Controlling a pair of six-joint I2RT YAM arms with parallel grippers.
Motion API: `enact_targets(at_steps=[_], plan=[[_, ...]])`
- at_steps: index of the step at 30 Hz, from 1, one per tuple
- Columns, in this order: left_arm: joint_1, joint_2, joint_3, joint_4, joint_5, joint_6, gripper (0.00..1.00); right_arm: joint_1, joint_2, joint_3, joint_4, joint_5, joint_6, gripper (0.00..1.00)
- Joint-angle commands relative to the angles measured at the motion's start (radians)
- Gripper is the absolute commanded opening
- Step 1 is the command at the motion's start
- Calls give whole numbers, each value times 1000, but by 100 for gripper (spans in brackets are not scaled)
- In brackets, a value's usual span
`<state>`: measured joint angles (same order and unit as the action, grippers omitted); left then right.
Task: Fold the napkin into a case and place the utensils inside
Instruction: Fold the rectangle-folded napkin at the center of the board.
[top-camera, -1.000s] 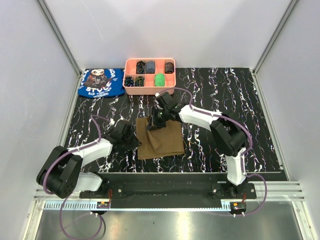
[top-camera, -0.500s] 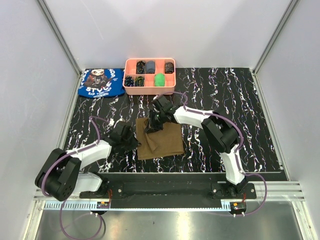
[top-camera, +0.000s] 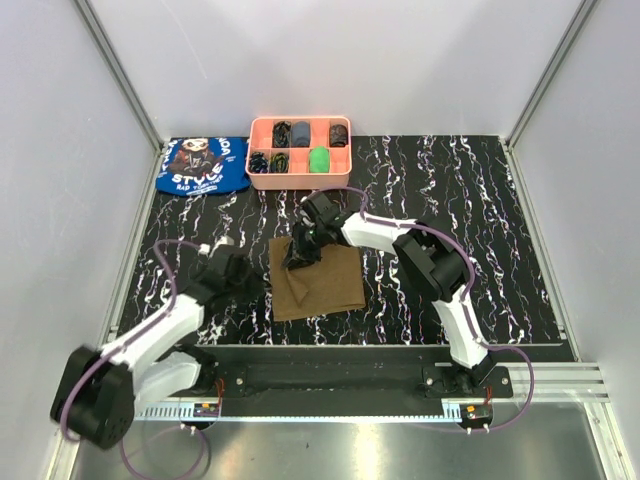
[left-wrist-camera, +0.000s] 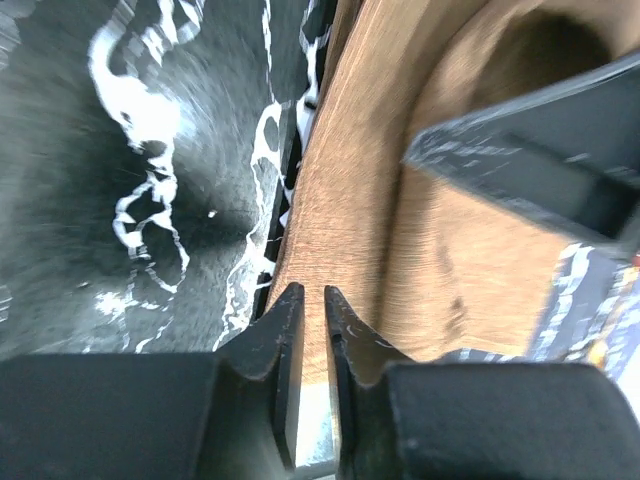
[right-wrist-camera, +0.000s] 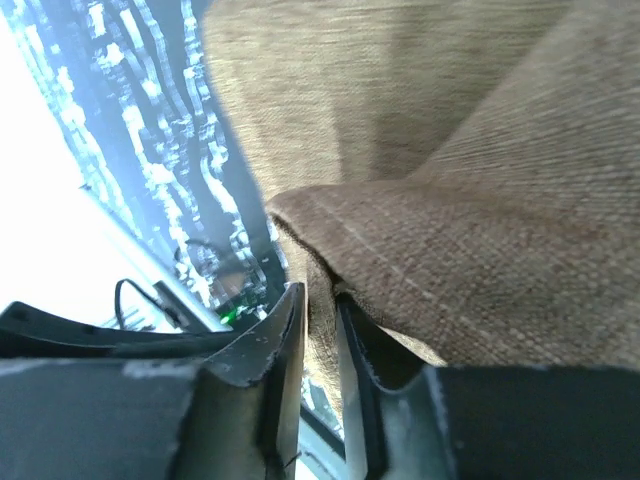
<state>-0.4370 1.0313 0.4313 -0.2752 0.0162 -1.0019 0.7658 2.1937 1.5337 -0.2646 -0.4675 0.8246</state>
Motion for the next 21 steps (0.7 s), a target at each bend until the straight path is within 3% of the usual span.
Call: enact_targets(at_steps=[1, 7, 9, 13, 21], plan=[[81, -126, 69, -134, -22, 45, 19, 24, 21, 72, 36, -88, -15, 28], [156, -192, 144, -208, 24, 89, 20, 50, 63, 166, 2, -134, -42, 38], [168, -188, 164, -216, 31, 97, 20, 58, 75, 206, -33, -129, -65, 52], [184, -186, 201, -251, 15, 129, 21, 58, 40, 200, -65, -141, -99, 68], [198, -67, 270, -231, 25, 230, 23, 14, -140, 154, -145, -90, -162, 77]])
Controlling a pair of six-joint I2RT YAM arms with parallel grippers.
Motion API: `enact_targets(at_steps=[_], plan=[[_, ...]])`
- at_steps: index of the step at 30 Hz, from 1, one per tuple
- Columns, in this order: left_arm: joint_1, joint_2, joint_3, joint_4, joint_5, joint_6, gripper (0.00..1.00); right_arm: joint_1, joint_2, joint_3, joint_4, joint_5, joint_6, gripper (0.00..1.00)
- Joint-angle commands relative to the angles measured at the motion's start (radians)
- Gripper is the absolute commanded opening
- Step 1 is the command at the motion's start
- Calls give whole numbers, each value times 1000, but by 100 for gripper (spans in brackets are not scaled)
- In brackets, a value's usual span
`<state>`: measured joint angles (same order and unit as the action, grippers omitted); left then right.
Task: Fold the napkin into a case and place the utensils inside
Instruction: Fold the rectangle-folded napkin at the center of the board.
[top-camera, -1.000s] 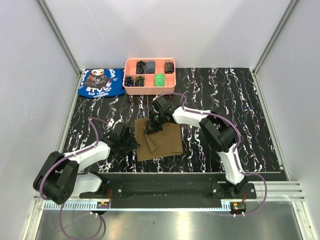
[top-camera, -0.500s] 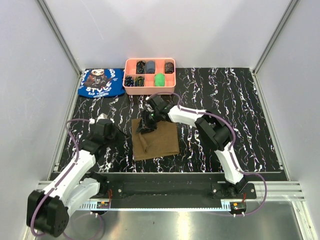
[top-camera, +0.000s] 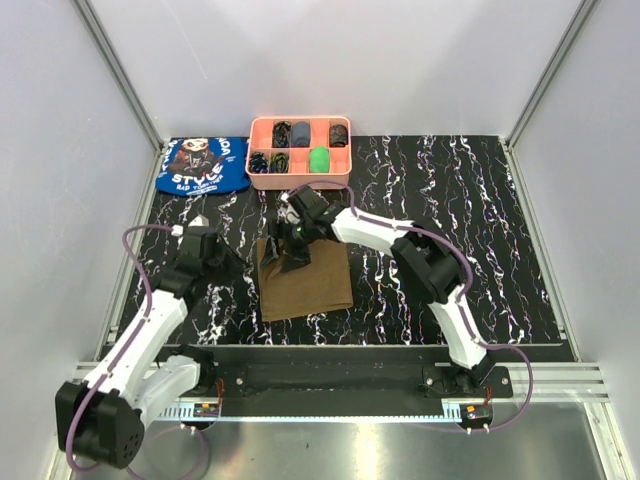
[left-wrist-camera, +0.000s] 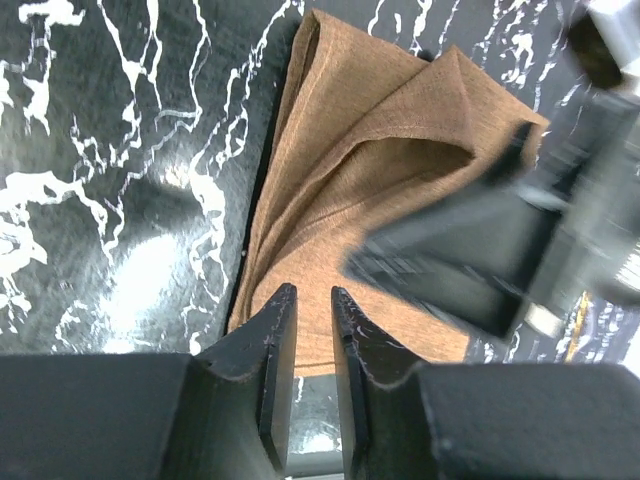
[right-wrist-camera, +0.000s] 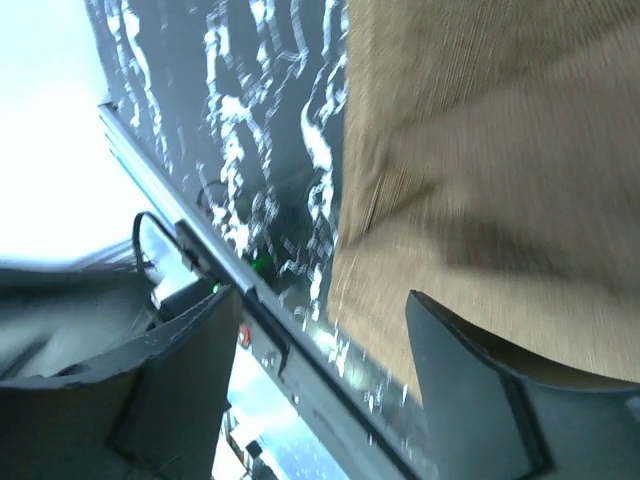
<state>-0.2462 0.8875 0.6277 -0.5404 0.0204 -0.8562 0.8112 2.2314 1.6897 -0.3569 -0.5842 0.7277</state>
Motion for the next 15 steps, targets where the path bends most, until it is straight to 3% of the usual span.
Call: enact_targets(at_steps=[1, 4, 8, 11, 12, 15], plan=[[7, 138, 88, 39, 45, 118, 23, -44, -196, -31, -74, 43, -73, 80], [2, 259, 159, 59, 114, 184, 28, -96, -266, -100, -71, 57, -88, 81], [-50, 415, 294, 66, 88, 261, 33, -153, -366, -256, -60, 96, -119, 80], [-108, 540, 401, 57, 134, 289, 29, -178, -400, -338, -45, 138, -131, 63], [-125, 571, 426, 57, 139, 293, 28, -182, -403, -352, -44, 148, -131, 53], [-154, 671, 489, 51, 112, 261, 34, -185, -418, -389, -40, 165, -140, 48]])
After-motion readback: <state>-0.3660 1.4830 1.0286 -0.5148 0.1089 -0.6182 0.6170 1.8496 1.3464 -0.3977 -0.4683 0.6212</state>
